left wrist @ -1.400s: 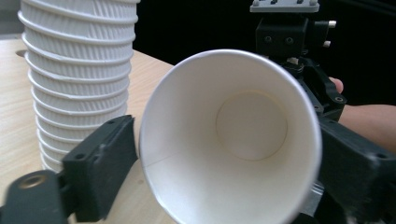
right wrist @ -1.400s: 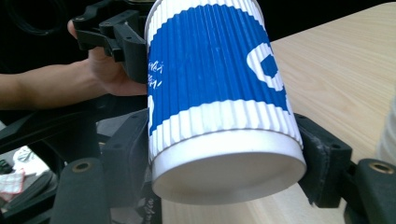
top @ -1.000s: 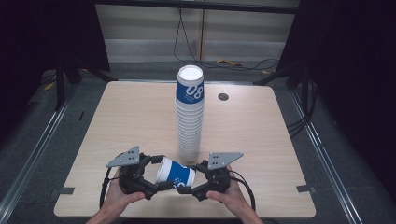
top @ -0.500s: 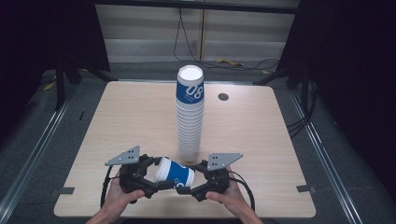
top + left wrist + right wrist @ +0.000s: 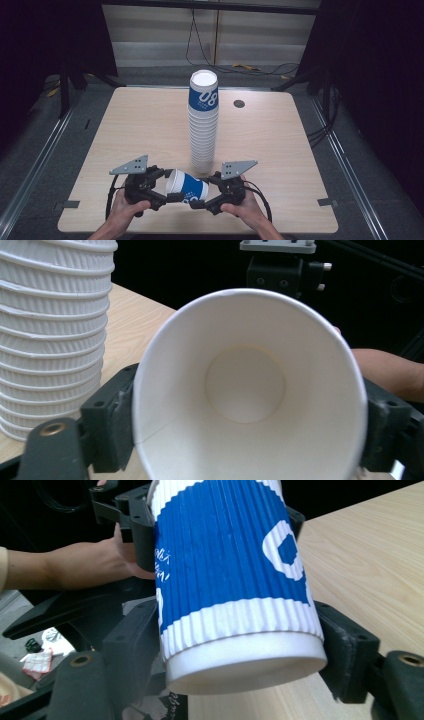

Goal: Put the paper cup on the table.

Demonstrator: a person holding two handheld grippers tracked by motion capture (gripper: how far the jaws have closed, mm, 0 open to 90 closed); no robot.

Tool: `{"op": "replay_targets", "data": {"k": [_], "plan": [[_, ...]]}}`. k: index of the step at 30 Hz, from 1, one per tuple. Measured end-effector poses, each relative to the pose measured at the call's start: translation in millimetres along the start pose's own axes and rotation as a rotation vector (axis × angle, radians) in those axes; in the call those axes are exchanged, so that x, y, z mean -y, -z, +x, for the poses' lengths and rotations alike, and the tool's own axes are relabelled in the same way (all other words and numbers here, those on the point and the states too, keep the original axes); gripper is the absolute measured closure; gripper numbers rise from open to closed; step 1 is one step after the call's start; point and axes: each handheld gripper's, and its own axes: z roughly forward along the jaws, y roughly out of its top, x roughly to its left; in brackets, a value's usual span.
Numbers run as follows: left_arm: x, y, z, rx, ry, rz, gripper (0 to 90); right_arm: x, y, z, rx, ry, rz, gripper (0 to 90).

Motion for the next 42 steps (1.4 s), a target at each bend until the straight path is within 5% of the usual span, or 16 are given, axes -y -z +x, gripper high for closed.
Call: {"op": "replay_targets", "data": {"k": [14,27,34,42], "plan": [[-5.6,4.7,-1.8,-0.038,-0.034,0.016,17.6,0.7,-0.9,0.9,0.088,-0.007,0.042,14.2],[-13.6,11.9,5.3,-0.075,-0.026,0.025,17.2,5.7,9.6,-4.2,0.162,-0.026,0.061,15.2],[-21.2,24.1,9.8,-0.189,-0.036,0.080,17.1,6.8,20.8,-6.0,0.250,-0.034,0.058,17.0],[-24.1,34.3,13.5,-0.262,-0.044,0.114,16.8,10.4,33.6,-7.4,0.344,-0.039,0.047,19.7]]}}
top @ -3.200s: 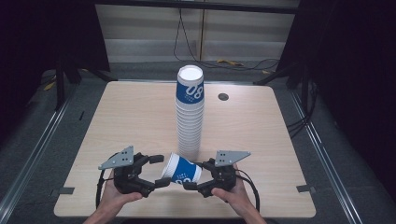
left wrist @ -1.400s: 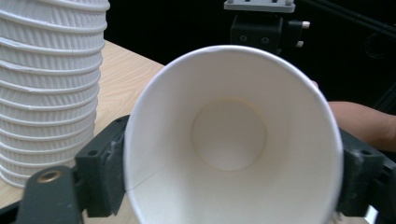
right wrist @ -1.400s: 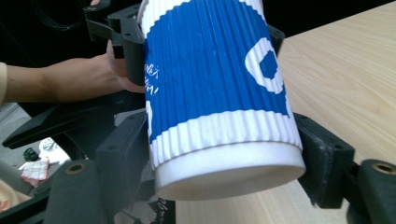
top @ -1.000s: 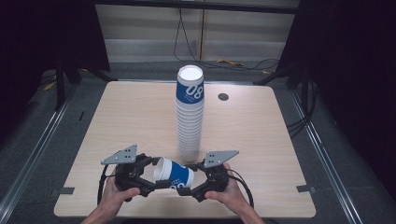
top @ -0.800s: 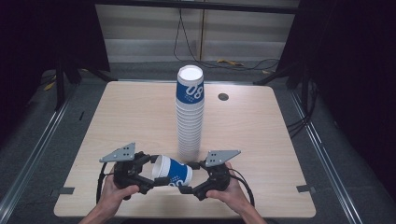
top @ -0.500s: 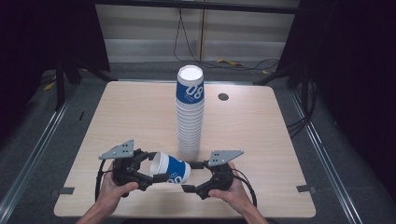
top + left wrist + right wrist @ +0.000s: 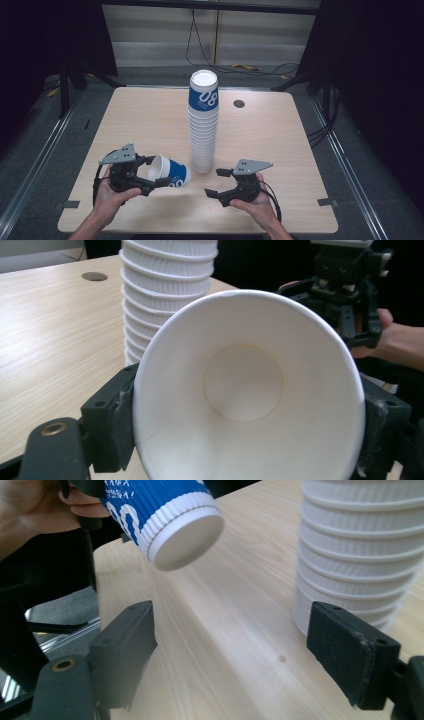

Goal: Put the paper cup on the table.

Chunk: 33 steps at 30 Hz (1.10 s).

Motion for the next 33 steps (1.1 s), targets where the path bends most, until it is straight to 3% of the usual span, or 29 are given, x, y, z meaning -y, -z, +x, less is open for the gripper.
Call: {"op": "replay_targets", "data": {"k": [6,9,10,13,14,15,16,19,23,33], "plan": [[-2.9,6.3,9.0,-0.075,0.029,0.010,16.9,1.6,11.2,-3.6,0.057,-0.011,-0.008,19.9],[-3.3,7.7,11.8,-0.088,0.024,0.021,16.8,3.0,14.9,-3.1,0.068,-0.010,-0.010,20.2],[-3.3,8.7,13.2,-0.111,0.022,0.029,16.8,4.6,18.0,-2.4,0.077,-0.008,-0.008,20.5],[-2.6,9.7,15.7,-0.108,0.031,0.032,16.8,6.1,21.4,-1.2,0.088,-0.007,-0.009,20.5],[-1.7,9.8,19.6,-0.073,0.045,0.035,16.8,6.9,24.5,-0.5,0.102,-0.006,-0.012,19.1],[-1.7,9.8,19.6,-0.073,0.045,0.035,16.8,6.9,24.5,-0.5,0.102,-0.006,-0.012,19.1],[-1.0,9.7,22.7,-0.101,0.044,0.052,16.7,8.0,28.7,-1.2,0.116,-0.016,-0.014,16.2],[-0.3,10.1,25.9,-0.103,0.056,0.059,16.8,11.8,36.5,-3.5,0.139,-0.021,-0.019,16.0],[0.4,8.8,35.3,-0.139,0.090,0.081,16.7,16.3,45.5,-6.0,0.173,-0.036,-0.027,14.0],[-2.9,3.2,54.5,-0.201,0.102,0.148,16.5,20.7,49.5,-10.0,0.199,-0.056,-0.046,14.0]]}}
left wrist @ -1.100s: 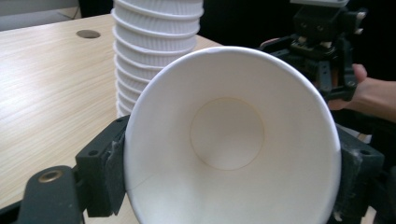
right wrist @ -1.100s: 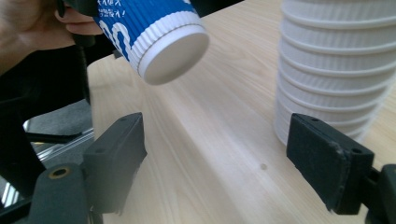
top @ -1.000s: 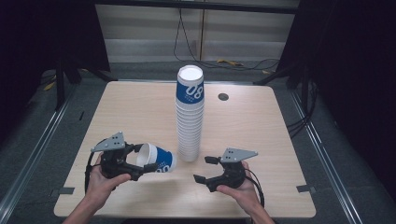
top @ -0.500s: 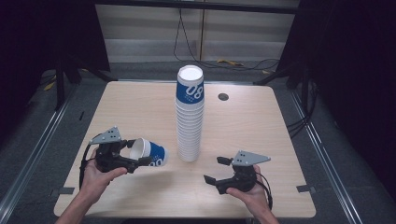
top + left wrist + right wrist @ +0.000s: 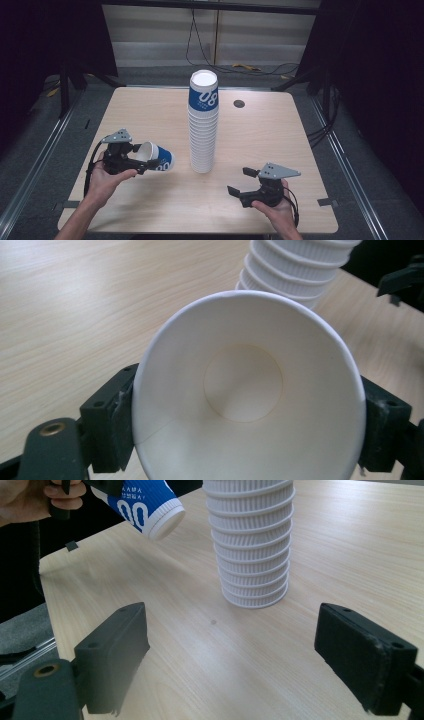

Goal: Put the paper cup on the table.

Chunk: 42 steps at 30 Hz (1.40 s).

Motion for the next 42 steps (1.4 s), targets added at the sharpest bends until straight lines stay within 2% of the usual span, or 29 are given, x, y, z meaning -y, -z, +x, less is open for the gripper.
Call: {"op": "replay_targets", "data": {"k": [2,3,6,7,8,9,14,15,16,17,22,24,25,27,28,29,32,34,37,39,42], "plan": [[-1.6,-2.8,3.9,-0.031,0.032,0.030,16.5,0.5,-0.6,-0.5,0.000,0.003,-0.001,14.0],[-2.0,-3.4,5.7,-0.038,0.022,0.043,16.5,0.7,-0.2,-0.2,-0.001,0.000,-0.005,14.1],[-2.6,-6.0,9.7,-0.035,0.031,0.064,16.4,0.8,-0.3,0.1,-0.008,0.012,-0.008,14.1],[-3.8,-8.7,13.2,-0.058,0.023,0.090,16.3,1.0,-0.3,0.0,-0.010,0.010,-0.009,14.1],[-3.8,-8.7,13.2,-0.058,0.023,0.090,16.3,1.0,-0.3,0.0,-0.010,0.010,-0.009,14.1],[-6.0,-9.6,16.1,-0.076,0.019,0.112,16.2,1.3,-0.6,0.0,-0.009,0.007,-0.005,14.1],[-9.9,-10.5,21.1,-0.112,0.024,0.123,16.1,1.3,-1.7,-0.7,-0.009,0.012,-0.004,14.1],[-11.6,-12.2,23.6,-0.137,0.026,0.131,16.1,1.2,-1.8,-0.7,-0.010,0.014,-0.004,14.1],[-11.6,-12.2,23.6,-0.137,0.026,0.131,16.1,1.2,-1.8,-0.7,-0.010,0.014,-0.004,14.1],[-13.9,-14.3,26.4,-0.157,0.030,0.141,16.1,1.2,-2.0,-0.5,-0.008,0.013,0.001,14.2],[-18.7,-18.0,30.3,-0.180,0.035,0.155,16.0,1.6,-2.1,-0.5,-0.001,0.017,0.005,14.2],[-20.6,-20.1,30.7,-0.192,0.022,0.185,16.0,2.1,-2.0,-0.5,0.000,0.022,0.004,14.2],[-22.5,-20.8,31.8,-0.217,0.015,0.209,16.1,2.5,-2.1,-0.5,0.003,0.017,0.011,14.2],[-24.6,-21.3,33.7,-0.235,0.009,0.223,16.0,2.8,-2.6,-0.8,0.004,0.019,0.011,14.2],[-24.6,-21.3,33.7,-0.235,0.009,0.223,16.0,2.8,-2.6,-0.8,0.004,0.019,0.011,14.2],[-27.5,-26.7,38.0,-0.256,0.024,0.252,16.0,2.8,-3.2,-0.4,0.004,0.024,0.013,14.2],[-27.7,-29.9,39.5,-0.268,0.025,0.256,15.7,2.8,-4.0,-0.3,0.003,0.026,0.015,14.3],[-27.2,-34.2,44.6,-0.283,0.054,0.257,15.7,2.8,-4.8,0.2,0.002,0.030,0.020,14.3],[-27.7,-39.5,48.5,-0.306,0.051,0.282,15.3,3.5,-5.1,0.6,0.001,0.032,0.027,14.3],[-28.3,-39.3,49.2,-0.314,0.045,0.278,15.1,3.8,-5.1,0.2,0.004,0.030,0.028,14.3],[-28.2,-41.4,48.8,-0.351,0.025,0.268,14.6,4.0,-4.3,-0.3,0.010,0.039,0.027,14.3]]}}
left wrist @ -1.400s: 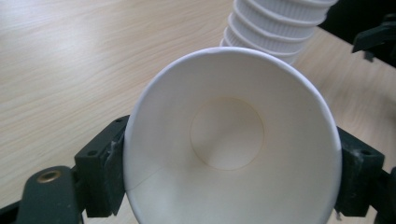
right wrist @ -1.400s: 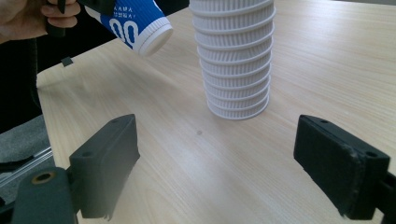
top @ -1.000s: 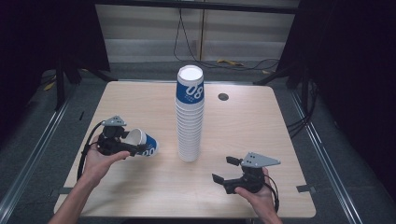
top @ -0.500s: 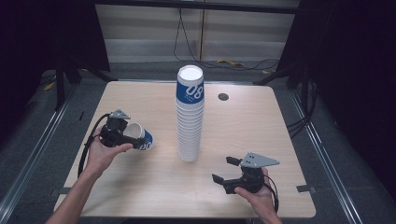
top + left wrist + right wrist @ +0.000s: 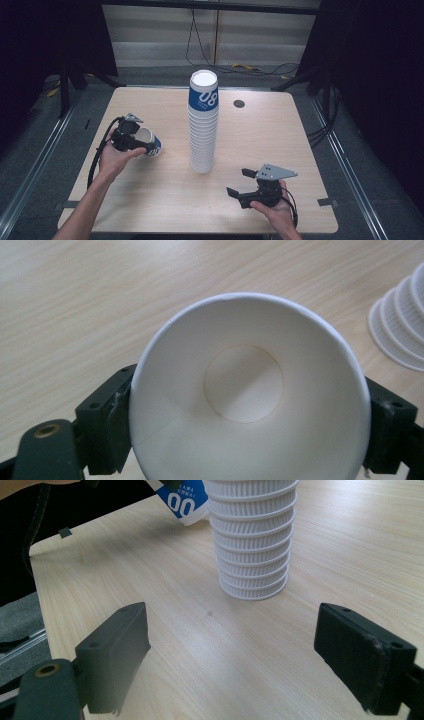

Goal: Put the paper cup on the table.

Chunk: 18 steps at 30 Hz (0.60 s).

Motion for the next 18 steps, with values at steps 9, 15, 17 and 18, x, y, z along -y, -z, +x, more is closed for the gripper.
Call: {"op": "replay_targets", "data": {"k": [9,15,17,18], "plan": [[-4.7,-14.3,-9.2,-0.023,-0.008,-0.023,13.4,-0.2,0.8,-0.1,0.002,0.002,0.000,14.4],[-3.2,-22.0,-11.8,-0.035,-0.044,-0.048,13.3,0.2,2.9,-1.8,0.001,-0.009,-0.002,14.6],[-3.4,-22.6,-12.5,-0.029,-0.049,-0.050,13.3,0.5,3.3,-2.3,0.001,-0.011,0.001,14.6],[-3.5,-23.5,-12.5,-0.026,-0.051,-0.053,13.3,0.3,3.4,-2.2,0.001,-0.012,0.001,14.6]]}}
